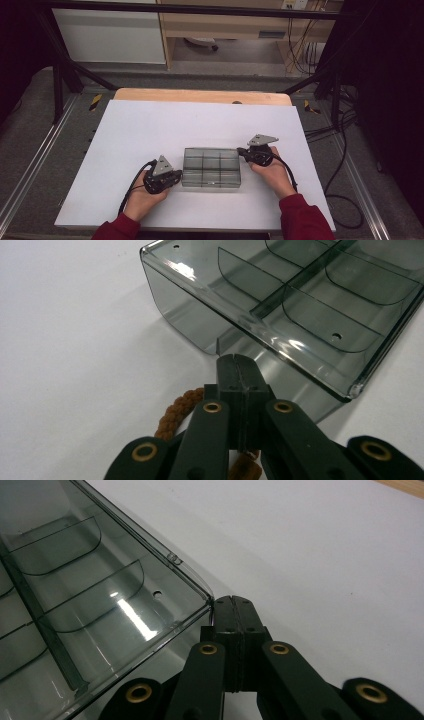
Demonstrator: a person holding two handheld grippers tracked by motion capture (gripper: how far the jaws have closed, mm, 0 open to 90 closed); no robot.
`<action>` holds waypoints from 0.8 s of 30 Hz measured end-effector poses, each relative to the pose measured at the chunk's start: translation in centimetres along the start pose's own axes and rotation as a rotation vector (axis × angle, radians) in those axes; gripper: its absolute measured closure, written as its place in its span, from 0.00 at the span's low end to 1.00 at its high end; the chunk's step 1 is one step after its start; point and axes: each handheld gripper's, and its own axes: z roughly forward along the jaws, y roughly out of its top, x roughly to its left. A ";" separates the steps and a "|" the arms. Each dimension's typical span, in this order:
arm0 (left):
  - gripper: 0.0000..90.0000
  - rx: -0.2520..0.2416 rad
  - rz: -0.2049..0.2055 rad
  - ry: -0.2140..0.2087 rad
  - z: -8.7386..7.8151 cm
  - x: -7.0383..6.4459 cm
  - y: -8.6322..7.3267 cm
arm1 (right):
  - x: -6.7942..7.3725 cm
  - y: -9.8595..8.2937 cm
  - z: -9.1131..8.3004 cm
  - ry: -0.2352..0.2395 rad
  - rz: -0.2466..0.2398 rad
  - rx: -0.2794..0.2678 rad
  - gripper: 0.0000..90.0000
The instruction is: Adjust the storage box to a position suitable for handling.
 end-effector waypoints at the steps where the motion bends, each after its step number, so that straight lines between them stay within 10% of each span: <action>1: 1.00 0.000 0.000 0.000 0.0 0.0 0.0 | 0.0 0.0 0.0 0.000 0.000 0.000 1.00; 15: 1.00 0.000 0.001 -0.001 0.0 -0.1 -0.3 | 0.0 -0.1 0.0 0.004 0.002 -0.015 1.00; 24: 1.00 -0.074 -0.024 0.057 -0.8 0.5 -0.3 | -0.1 -0.5 -1.1 -0.072 0.041 -0.078 1.00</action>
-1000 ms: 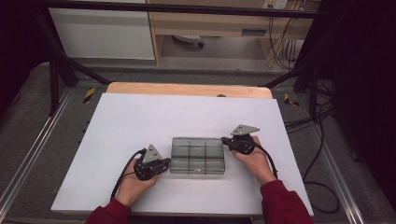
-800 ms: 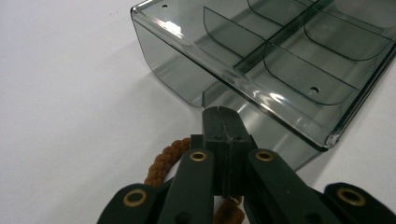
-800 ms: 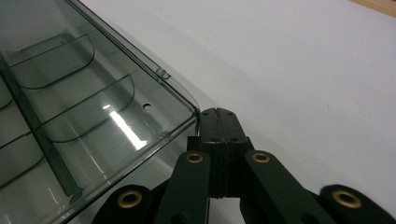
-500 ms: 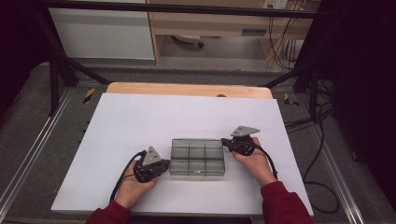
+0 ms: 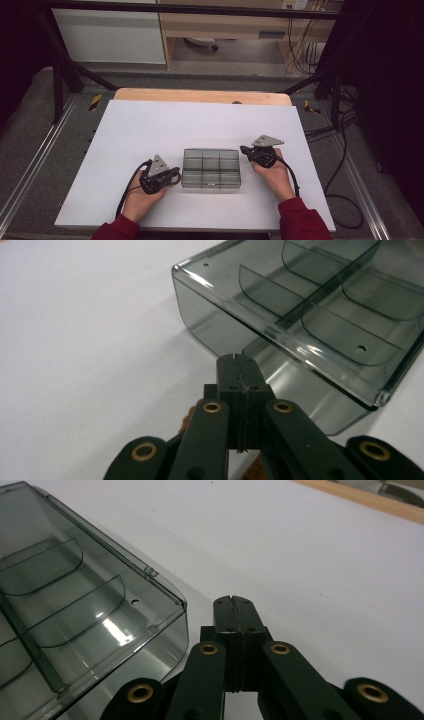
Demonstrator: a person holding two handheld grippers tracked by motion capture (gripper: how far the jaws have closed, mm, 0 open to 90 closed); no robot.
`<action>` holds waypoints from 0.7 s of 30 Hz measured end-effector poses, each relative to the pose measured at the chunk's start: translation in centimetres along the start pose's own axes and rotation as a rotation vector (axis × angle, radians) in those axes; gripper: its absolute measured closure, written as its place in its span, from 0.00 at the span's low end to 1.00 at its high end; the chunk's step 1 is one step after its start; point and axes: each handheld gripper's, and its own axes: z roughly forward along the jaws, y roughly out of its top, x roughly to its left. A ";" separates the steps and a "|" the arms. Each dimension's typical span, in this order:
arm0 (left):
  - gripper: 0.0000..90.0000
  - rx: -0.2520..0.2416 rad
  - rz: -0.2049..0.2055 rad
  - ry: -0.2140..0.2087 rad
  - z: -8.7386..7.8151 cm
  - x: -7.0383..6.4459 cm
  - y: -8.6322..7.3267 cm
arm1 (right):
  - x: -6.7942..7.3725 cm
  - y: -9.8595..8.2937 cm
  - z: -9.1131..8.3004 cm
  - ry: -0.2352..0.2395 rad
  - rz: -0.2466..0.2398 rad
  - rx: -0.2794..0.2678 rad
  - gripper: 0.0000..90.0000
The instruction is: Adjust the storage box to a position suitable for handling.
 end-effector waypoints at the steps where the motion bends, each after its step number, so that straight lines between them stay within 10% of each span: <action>1: 1.00 0.000 0.000 0.000 0.0 0.0 0.0 | 0.0 0.0 0.0 0.000 0.000 0.000 1.00; 21: 0.92 -0.215 -0.099 0.161 -2.6 2.5 -0.6 | 0.6 -1.8 -5.3 -0.067 0.110 -0.126 0.91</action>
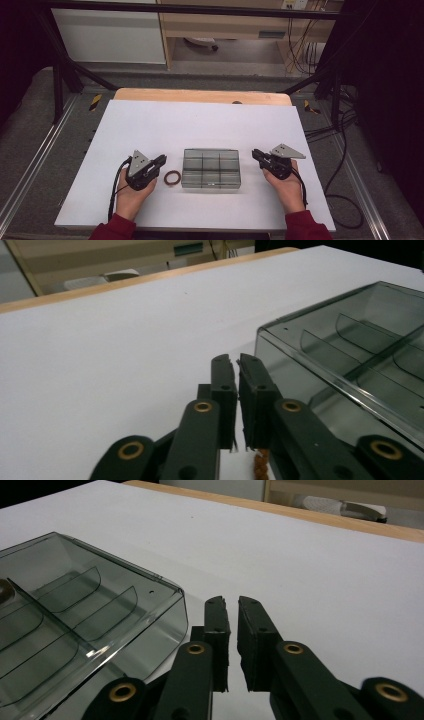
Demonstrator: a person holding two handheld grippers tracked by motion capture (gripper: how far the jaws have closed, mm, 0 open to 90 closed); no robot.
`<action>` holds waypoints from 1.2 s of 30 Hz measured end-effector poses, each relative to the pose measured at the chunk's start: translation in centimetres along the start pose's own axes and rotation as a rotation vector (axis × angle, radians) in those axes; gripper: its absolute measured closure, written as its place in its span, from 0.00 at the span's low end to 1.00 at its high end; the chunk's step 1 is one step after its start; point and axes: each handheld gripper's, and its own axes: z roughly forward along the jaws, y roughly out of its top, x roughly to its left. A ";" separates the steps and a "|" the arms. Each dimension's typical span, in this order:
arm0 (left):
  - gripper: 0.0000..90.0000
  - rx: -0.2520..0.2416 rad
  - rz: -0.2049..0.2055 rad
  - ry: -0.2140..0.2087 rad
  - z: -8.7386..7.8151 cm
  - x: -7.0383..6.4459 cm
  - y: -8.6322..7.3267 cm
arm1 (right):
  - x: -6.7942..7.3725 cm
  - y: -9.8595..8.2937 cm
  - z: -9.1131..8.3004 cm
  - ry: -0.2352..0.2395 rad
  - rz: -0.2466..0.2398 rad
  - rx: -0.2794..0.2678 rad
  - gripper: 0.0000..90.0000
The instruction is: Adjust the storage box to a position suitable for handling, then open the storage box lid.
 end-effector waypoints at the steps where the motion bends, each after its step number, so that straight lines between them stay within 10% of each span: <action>1: 0.86 -0.013 -0.012 0.012 -0.2 0.2 0.0 | 0.1 -0.3 -0.6 0.000 0.015 -0.008 0.87; 8: 0.54 -0.032 -0.056 0.061 -1.0 1.0 -0.3 | 1.0 -0.5 -1.9 -0.013 0.034 -0.013 0.68; 17: 0.19 -0.025 -0.125 0.109 -1.8 1.7 -0.7 | 3.7 0.2 -3.4 -0.067 0.027 -0.026 0.13; 36: 0.07 -0.038 -0.167 0.114 -1.5 2.3 -0.8 | 10.4 1.1 -3.2 0.065 -0.095 -0.065 0.08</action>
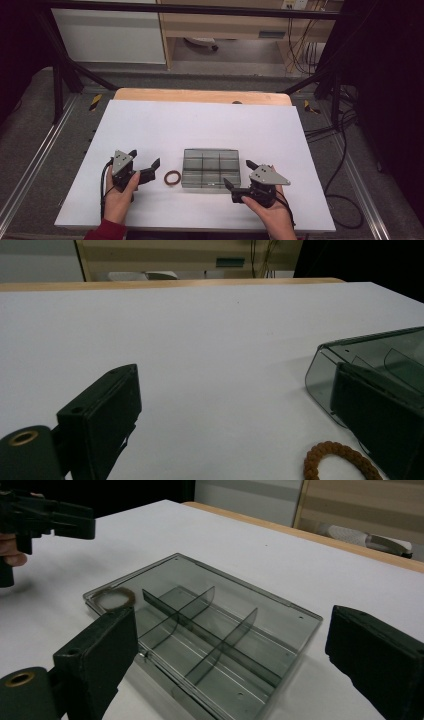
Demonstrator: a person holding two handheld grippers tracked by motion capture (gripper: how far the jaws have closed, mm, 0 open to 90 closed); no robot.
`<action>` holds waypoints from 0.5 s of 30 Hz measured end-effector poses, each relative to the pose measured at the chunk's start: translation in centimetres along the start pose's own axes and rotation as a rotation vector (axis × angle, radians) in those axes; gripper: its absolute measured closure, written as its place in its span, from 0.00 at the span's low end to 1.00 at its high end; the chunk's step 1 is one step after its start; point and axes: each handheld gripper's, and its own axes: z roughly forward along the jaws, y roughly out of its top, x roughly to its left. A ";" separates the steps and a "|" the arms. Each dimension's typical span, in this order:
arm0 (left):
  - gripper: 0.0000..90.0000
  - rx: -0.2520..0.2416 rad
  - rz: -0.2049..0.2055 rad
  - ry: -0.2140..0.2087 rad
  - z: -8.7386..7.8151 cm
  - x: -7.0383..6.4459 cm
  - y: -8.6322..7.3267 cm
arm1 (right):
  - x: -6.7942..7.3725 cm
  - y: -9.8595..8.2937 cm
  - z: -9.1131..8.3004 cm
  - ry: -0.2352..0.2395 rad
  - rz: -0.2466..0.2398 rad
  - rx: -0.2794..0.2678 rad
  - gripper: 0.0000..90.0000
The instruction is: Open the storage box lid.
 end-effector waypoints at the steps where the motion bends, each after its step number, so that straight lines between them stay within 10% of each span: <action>1: 0.07 0.000 -0.001 0.000 0.0 0.0 0.0 | 0.4 0.0 0.1 0.010 -0.007 0.001 0.09; 15: 0.07 0.006 -0.001 -0.006 0.1 0.0 -0.1 | 3.4 -0.9 0.9 0.097 -0.056 0.047 0.33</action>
